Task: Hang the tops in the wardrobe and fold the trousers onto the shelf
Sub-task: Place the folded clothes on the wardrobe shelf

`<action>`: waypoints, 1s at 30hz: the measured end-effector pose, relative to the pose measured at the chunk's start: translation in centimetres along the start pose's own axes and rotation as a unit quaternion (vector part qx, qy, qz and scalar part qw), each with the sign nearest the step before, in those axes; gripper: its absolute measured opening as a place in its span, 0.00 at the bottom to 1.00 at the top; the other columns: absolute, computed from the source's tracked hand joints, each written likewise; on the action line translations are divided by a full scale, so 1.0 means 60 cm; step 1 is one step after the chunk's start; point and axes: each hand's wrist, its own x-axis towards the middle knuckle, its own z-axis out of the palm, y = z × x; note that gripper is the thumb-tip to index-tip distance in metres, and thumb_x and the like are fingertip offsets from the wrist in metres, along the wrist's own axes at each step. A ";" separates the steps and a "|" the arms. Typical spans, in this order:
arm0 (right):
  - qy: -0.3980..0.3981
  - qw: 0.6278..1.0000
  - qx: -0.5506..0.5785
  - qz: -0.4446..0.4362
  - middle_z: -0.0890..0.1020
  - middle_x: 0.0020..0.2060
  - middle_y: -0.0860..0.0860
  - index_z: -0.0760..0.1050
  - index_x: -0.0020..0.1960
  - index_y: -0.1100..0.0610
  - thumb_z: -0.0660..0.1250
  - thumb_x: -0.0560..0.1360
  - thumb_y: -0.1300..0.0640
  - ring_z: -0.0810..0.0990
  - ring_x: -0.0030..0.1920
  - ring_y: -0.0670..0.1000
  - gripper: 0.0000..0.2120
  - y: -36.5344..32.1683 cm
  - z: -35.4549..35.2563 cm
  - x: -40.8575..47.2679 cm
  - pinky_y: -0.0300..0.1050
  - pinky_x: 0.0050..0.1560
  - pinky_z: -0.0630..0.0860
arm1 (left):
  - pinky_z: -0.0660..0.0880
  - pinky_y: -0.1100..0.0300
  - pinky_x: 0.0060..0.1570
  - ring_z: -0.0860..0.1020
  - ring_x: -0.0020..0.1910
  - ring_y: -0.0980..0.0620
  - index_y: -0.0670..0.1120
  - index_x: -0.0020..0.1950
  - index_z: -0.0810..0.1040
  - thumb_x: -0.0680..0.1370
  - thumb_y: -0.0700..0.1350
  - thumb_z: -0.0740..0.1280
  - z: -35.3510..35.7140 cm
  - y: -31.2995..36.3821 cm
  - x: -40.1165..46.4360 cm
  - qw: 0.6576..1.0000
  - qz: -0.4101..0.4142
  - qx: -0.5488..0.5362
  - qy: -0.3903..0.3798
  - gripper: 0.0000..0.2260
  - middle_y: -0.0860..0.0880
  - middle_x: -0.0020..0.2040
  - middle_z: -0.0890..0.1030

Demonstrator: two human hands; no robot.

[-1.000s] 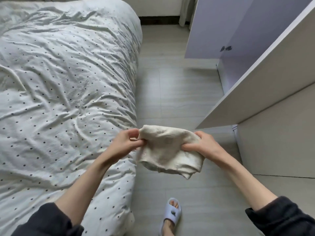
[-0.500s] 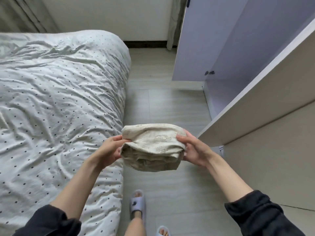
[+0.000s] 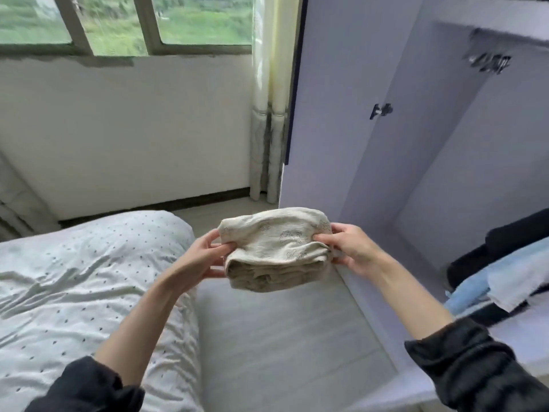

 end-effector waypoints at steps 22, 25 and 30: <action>0.319 0.913 0.020 -0.253 0.84 0.48 0.56 0.78 0.52 0.59 0.69 0.73 0.62 0.81 0.49 0.55 0.08 -0.530 -0.507 0.242 0.56 0.54 0.77 | 0.79 0.58 0.33 0.82 0.37 0.51 0.41 0.57 0.74 0.76 0.40 0.68 0.403 0.648 0.659 0.937 0.275 0.064 -0.205 0.11 0.43 0.49 0.81; 0.372 0.889 0.033 -0.265 0.83 0.46 0.56 0.78 0.51 0.59 0.69 0.73 0.61 0.81 0.47 0.54 0.07 -0.567 -0.581 0.238 0.53 0.52 0.76 | 0.79 0.58 0.35 0.82 0.40 0.50 0.42 0.58 0.74 0.76 0.41 0.68 0.495 0.710 0.717 0.921 0.295 0.064 -0.247 0.12 0.44 0.50 0.81; 0.451 0.839 0.039 -0.301 0.82 0.45 0.56 0.77 0.49 0.60 0.69 0.73 0.61 0.80 0.45 0.54 0.05 -0.628 -0.684 0.227 0.54 0.52 0.76 | 0.79 0.58 0.34 0.82 0.40 0.50 0.42 0.60 0.74 0.77 0.41 0.67 0.639 0.807 0.791 0.887 0.327 0.068 -0.320 0.12 0.45 0.49 0.82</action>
